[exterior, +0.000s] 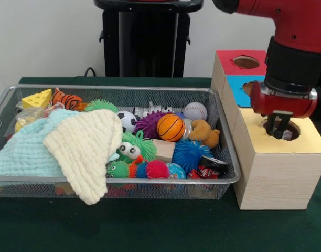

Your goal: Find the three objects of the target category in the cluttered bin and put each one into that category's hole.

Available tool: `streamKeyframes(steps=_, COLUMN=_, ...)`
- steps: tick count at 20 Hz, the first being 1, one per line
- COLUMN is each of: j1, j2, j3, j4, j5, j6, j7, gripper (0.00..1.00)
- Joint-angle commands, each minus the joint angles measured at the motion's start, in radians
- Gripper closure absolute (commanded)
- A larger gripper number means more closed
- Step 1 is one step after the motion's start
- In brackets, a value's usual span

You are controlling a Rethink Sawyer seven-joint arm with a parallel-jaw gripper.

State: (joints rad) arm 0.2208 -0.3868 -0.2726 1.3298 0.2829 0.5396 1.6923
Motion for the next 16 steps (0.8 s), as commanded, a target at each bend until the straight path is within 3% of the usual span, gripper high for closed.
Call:
streamKeyframes(steps=1, j1=0.035, j2=-0.084, j3=-0.016, j4=0.092, j5=-0.014, j6=0.220, j7=0.219, gripper=1.00)
streamKeyframes(steps=8, j1=0.086, j2=-0.130, j3=-0.038, j4=0.102, j5=-0.009, j6=0.262, j7=0.241, gripper=1.00)
streamKeyframes(steps=16, j1=0.078, j2=-0.147, j3=-0.001, j4=0.145, j5=0.001, j6=0.207, j7=0.199, gripper=1.00)
